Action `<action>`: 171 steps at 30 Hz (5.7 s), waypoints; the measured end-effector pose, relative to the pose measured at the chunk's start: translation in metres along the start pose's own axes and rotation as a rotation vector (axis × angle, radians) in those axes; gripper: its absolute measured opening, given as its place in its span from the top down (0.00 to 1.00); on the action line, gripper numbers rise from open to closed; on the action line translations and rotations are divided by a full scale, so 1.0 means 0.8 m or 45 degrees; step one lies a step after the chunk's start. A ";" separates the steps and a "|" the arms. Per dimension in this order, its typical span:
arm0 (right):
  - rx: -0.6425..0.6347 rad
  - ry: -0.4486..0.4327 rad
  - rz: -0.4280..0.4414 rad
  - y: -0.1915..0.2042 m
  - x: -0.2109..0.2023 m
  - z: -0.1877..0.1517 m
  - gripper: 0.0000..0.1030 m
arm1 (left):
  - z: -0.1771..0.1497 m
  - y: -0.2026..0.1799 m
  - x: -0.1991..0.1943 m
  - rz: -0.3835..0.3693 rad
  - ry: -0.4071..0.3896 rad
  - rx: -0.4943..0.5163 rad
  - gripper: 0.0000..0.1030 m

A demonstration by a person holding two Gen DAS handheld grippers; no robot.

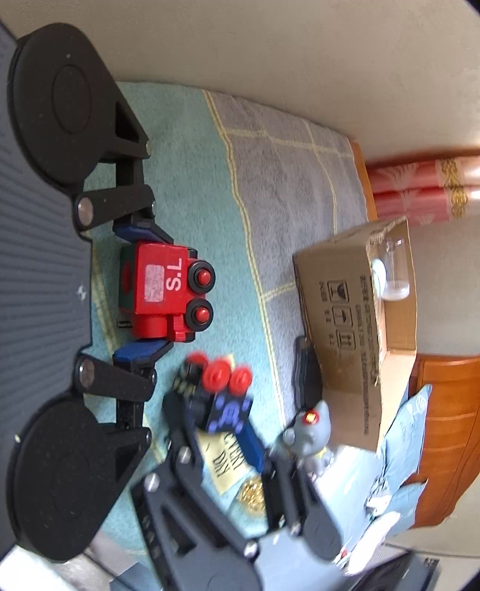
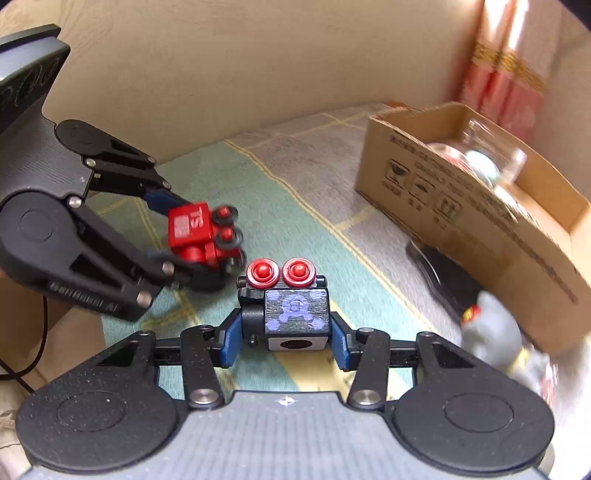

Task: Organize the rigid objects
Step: 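Close right tool on black-blue toy block with red knobs, then carry both toys over the cardboard box and open both tools, then move left tool to grey cat figurine while right tool approaches gold capsule bottle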

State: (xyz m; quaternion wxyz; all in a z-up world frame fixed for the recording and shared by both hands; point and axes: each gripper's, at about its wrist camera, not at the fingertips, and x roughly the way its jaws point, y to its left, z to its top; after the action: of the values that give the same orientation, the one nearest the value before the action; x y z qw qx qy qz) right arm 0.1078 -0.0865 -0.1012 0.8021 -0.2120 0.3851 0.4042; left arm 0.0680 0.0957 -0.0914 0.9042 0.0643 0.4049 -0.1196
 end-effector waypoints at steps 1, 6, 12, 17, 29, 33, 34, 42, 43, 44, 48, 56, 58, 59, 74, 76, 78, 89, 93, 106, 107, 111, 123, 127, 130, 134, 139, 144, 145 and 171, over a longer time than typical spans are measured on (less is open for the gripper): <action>0.010 0.003 0.000 0.000 -0.004 -0.004 0.49 | 0.001 0.002 0.001 0.011 0.003 -0.002 0.50; 0.038 0.034 -0.019 0.003 -0.019 -0.023 0.48 | 0.003 0.002 0.002 0.035 0.012 0.009 0.50; 0.095 -0.002 -0.035 -0.002 -0.017 -0.026 0.40 | 0.007 -0.003 0.003 0.070 0.017 0.014 0.49; 0.075 -0.022 -0.025 0.000 -0.010 -0.021 0.37 | 0.009 -0.006 0.005 0.091 0.026 0.025 0.45; 0.096 -0.023 -0.034 -0.001 -0.015 -0.014 0.45 | 0.016 -0.010 0.004 0.091 0.059 0.031 0.51; 0.105 -0.046 -0.037 -0.006 -0.030 -0.009 0.45 | 0.021 -0.011 -0.003 0.088 0.053 0.023 0.51; 0.106 -0.052 -0.041 -0.008 -0.035 -0.007 0.45 | 0.024 -0.011 -0.005 0.092 0.051 0.021 0.51; 0.141 -0.122 -0.129 -0.042 -0.079 0.012 0.45 | 0.052 -0.005 -0.018 0.137 0.021 -0.006 0.51; 0.142 -0.131 -0.144 -0.047 -0.084 0.015 0.45 | 0.056 -0.004 -0.020 0.140 0.011 -0.002 0.51; 0.141 -0.145 -0.169 -0.054 -0.091 0.019 0.45 | 0.060 -0.004 -0.022 0.145 0.001 -0.001 0.51; 0.143 -0.196 -0.252 -0.084 -0.110 0.036 0.45 | 0.077 -0.004 -0.027 0.159 -0.035 0.005 0.51; 0.229 -0.223 -0.372 -0.169 -0.112 0.072 0.45 | 0.103 -0.005 -0.031 0.173 -0.084 0.010 0.51; 0.256 -0.210 -0.387 -0.187 -0.106 0.080 0.45 | 0.108 -0.005 -0.031 0.174 -0.093 0.012 0.51; 0.273 -0.203 -0.394 -0.197 -0.102 0.083 0.45 | 0.111 -0.006 -0.030 0.176 -0.094 0.013 0.51; 0.442 -0.181 -0.457 -0.253 -0.086 0.086 0.00 | 0.150 -0.010 -0.016 0.166 -0.118 0.027 0.51; 0.456 -0.180 -0.450 -0.249 -0.095 0.079 0.00 | 0.157 -0.011 -0.014 0.165 -0.121 0.032 0.51; 0.478 -0.167 -0.446 -0.244 -0.104 0.075 0.00 | 0.166 -0.013 -0.012 0.157 -0.130 0.040 0.51; 0.496 -0.199 -0.422 -0.206 -0.162 0.062 0.00 | 0.240 0.000 0.033 0.116 -0.127 0.020 0.51; 0.529 -0.236 -0.481 -0.189 -0.179 0.050 0.00 | 0.269 0.008 0.064 0.096 -0.098 0.002 0.51; 0.670 -0.238 -0.539 -0.144 -0.188 -0.002 0.00 | 0.300 0.019 0.125 0.159 -0.057 -0.018 0.26; 0.677 -0.230 -0.539 -0.145 -0.187 -0.005 0.00 | 0.300 0.019 0.123 0.156 -0.066 -0.032 0.03; 0.723 -0.204 -0.547 -0.149 -0.182 -0.017 0.00 | 0.289 0.018 0.106 0.143 -0.130 -0.050 0.01; 0.832 -0.163 -0.552 -0.159 -0.163 -0.049 0.00 | 0.243 0.009 0.061 0.133 -0.160 -0.093 0.01; 0.836 -0.153 -0.498 -0.155 -0.150 -0.061 0.00 | 0.217 -0.001 0.050 0.147 -0.153 -0.097 0.01; 0.818 -0.171 -0.441 -0.148 -0.137 -0.069 0.00 | 0.197 -0.006 0.046 0.140 -0.136 -0.123 0.01; 0.801 -0.179 -0.363 -0.142 -0.121 -0.075 0.00 | 0.172 -0.013 0.046 0.147 -0.108 -0.153 0.01; 0.786 -0.158 -0.334 -0.137 -0.107 -0.078 0.00 | 0.153 -0.024 0.052 0.106 -0.064 -0.173 0.01; 0.787 -0.135 -0.298 -0.134 -0.096 -0.086 0.00 | 0.150 -0.051 0.056 0.065 -0.039 -0.114 0.01; 0.787 -0.129 -0.286 -0.133 -0.093 -0.087 0.00 | 0.151 -0.059 0.056 0.047 -0.037 -0.103 0.01; 0.618 -0.078 -0.286 -0.117 -0.077 -0.118 0.00 | 0.165 -0.173 0.113 -0.070 0.056 -0.028 0.05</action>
State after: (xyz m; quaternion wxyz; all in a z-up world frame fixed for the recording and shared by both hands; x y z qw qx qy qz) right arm 0.1187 -0.2325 -0.1077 0.8805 -0.0425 0.4205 0.2146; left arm 0.1839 -0.0806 -0.0738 0.8921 0.0457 0.4277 -0.1385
